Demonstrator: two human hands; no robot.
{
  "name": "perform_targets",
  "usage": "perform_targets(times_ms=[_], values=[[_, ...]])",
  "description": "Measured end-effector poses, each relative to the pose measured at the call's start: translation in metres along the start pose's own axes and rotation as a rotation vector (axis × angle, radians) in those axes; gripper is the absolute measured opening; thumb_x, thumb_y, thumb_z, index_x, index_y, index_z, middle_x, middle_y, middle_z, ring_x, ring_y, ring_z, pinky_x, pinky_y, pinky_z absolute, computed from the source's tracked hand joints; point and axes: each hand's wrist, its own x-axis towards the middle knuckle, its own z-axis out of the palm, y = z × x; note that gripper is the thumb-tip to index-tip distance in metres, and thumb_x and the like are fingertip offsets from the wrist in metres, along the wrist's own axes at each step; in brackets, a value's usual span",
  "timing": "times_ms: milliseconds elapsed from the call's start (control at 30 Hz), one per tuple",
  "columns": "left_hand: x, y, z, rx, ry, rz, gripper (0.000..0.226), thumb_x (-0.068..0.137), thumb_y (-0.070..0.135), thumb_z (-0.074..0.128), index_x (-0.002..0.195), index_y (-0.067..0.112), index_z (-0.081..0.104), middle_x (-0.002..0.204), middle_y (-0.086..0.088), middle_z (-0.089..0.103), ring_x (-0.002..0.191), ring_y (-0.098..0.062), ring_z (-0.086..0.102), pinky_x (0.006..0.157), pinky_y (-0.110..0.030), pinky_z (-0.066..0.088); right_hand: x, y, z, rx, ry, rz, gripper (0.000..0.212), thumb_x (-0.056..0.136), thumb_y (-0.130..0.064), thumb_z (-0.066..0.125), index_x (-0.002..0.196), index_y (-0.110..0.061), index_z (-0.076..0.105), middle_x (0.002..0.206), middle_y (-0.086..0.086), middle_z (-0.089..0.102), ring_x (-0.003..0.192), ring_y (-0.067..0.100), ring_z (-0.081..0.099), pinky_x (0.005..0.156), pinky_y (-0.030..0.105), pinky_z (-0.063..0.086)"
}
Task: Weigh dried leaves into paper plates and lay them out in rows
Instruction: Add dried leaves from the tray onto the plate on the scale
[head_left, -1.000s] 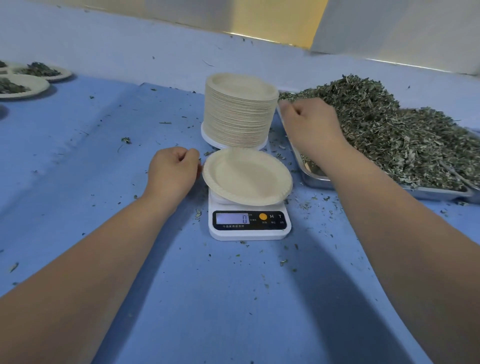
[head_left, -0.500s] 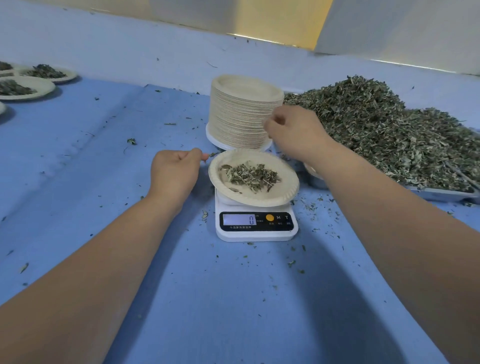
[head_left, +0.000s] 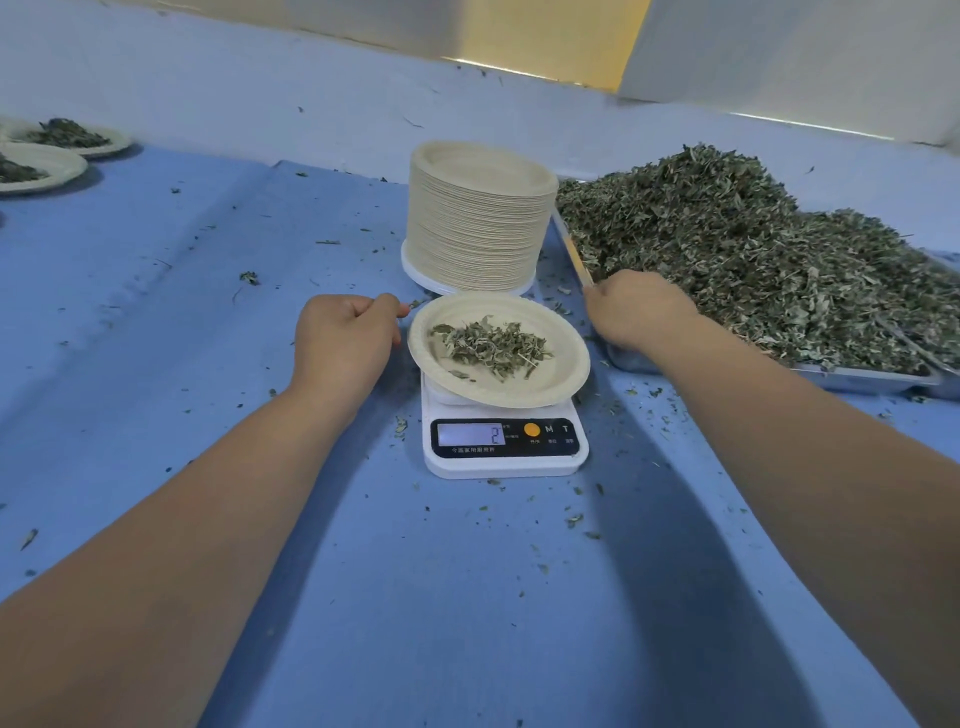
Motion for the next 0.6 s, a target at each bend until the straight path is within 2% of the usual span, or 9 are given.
perform_targets(times_ms=[67, 133, 233, 333, 367, 400, 467, 533, 600], values=[[0.000, 0.000, -0.002, -0.029, 0.014, -0.008, 0.034, 0.078, 0.021, 0.055, 0.051, 0.000, 0.053, 0.076, 0.015, 0.076, 0.077, 0.002, 0.071, 0.075, -0.033, 0.055, -0.002, 0.004, 0.001, -0.049, 0.136, 0.019, 0.049, 0.104, -0.051, 0.025, 0.093, -0.012, 0.053, 0.077, 0.005, 0.053, 0.065, 0.024, 0.051, 0.063, 0.036, 0.040], [-0.001, 0.001, -0.003, -0.044, 0.021, -0.018, 0.034, 0.076, 0.024, 0.055, 0.046, 0.008, 0.058, 0.077, 0.013, 0.077, 0.080, -0.008, 0.072, 0.084, -0.040, 0.059, 0.001, 0.008, 0.000, -0.051, 0.147, -0.013, 0.046, 0.104, -0.054, 0.022, 0.100, -0.017, 0.049, 0.078, 0.004, 0.049, 0.068, 0.025, 0.049, 0.067, 0.039, 0.041], [-0.001, 0.002, -0.003, -0.054, 0.005, -0.009, 0.036, 0.078, 0.023, 0.055, 0.047, 0.006, 0.056, 0.079, 0.015, 0.077, 0.081, -0.004, 0.072, 0.088, -0.043, 0.059, 0.011, 0.012, 0.002, 0.053, 0.003, -0.087, 0.053, 0.103, -0.061, 0.021, 0.106, -0.017, 0.050, 0.095, 0.012, 0.060, 0.081, 0.029, 0.054, 0.073, 0.041, 0.043], [0.000, 0.002, -0.003, -0.069, -0.007, -0.007, 0.037, 0.081, 0.024, 0.054, 0.047, 0.009, 0.057, 0.082, 0.015, 0.078, 0.084, 0.000, 0.071, 0.091, -0.041, 0.058, 0.014, 0.008, 0.004, 0.163, -0.179, -0.068, 0.067, 0.102, -0.066, 0.015, 0.130, -0.019, 0.054, 0.133, 0.017, 0.058, 0.114, 0.036, 0.055, 0.096, 0.047, 0.040], [0.000, 0.002, -0.003, -0.070, -0.008, -0.008, 0.037, 0.081, 0.025, 0.054, 0.047, 0.010, 0.057, 0.082, 0.015, 0.078, 0.084, -0.001, 0.071, 0.091, -0.041, 0.058, 0.013, 0.008, 0.004, 0.201, -0.233, -0.026, 0.071, 0.100, -0.069, 0.013, 0.131, -0.023, 0.056, 0.134, 0.015, 0.058, 0.120, 0.035, 0.054, 0.102, 0.047, 0.038], [0.000, 0.001, -0.003, -0.070, -0.007, -0.008, 0.037, 0.081, 0.025, 0.054, 0.047, 0.010, 0.057, 0.081, 0.014, 0.078, 0.083, -0.001, 0.071, 0.091, -0.040, 0.057, 0.011, 0.007, 0.003, 0.225, -0.275, 0.010, 0.072, 0.098, -0.073, 0.012, 0.116, -0.025, 0.062, 0.123, 0.014, 0.063, 0.113, 0.034, 0.058, 0.101, 0.046, 0.040], [-0.001, 0.001, -0.003, -0.070, -0.006, -0.010, 0.037, 0.082, 0.025, 0.055, 0.049, 0.008, 0.057, 0.081, 0.014, 0.078, 0.083, -0.001, 0.071, 0.091, -0.040, 0.057, 0.008, 0.005, -0.004, 0.205, -0.334, 0.033, 0.074, 0.094, -0.079, 0.010, 0.082, -0.023, 0.057, 0.096, 0.016, 0.066, 0.093, 0.031, 0.063, 0.082, 0.041, 0.044], [-0.001, 0.000, -0.003, -0.074, -0.010, -0.006, 0.038, 0.084, 0.026, 0.056, 0.051, 0.007, 0.057, 0.082, 0.013, 0.078, 0.085, -0.001, 0.071, 0.091, -0.040, 0.057, 0.007, 0.005, -0.009, 0.134, -0.371, -0.018, 0.094, 0.092, -0.081, 0.008, 0.106, -0.011, 0.069, 0.124, 0.024, 0.063, 0.111, 0.035, 0.062, 0.087, 0.043, 0.042], [0.000, -0.001, -0.002, -0.087, -0.017, -0.003, 0.042, 0.086, 0.029, 0.056, 0.049, 0.010, 0.057, 0.083, 0.013, 0.078, 0.082, 0.001, 0.070, 0.091, -0.039, 0.056, 0.005, 0.008, -0.014, 0.078, -0.383, -0.076, 0.099, 0.092, -0.081, 0.008, 0.130, -0.008, 0.062, 0.144, 0.022, 0.050, 0.125, 0.034, 0.055, 0.104, 0.046, 0.038]])
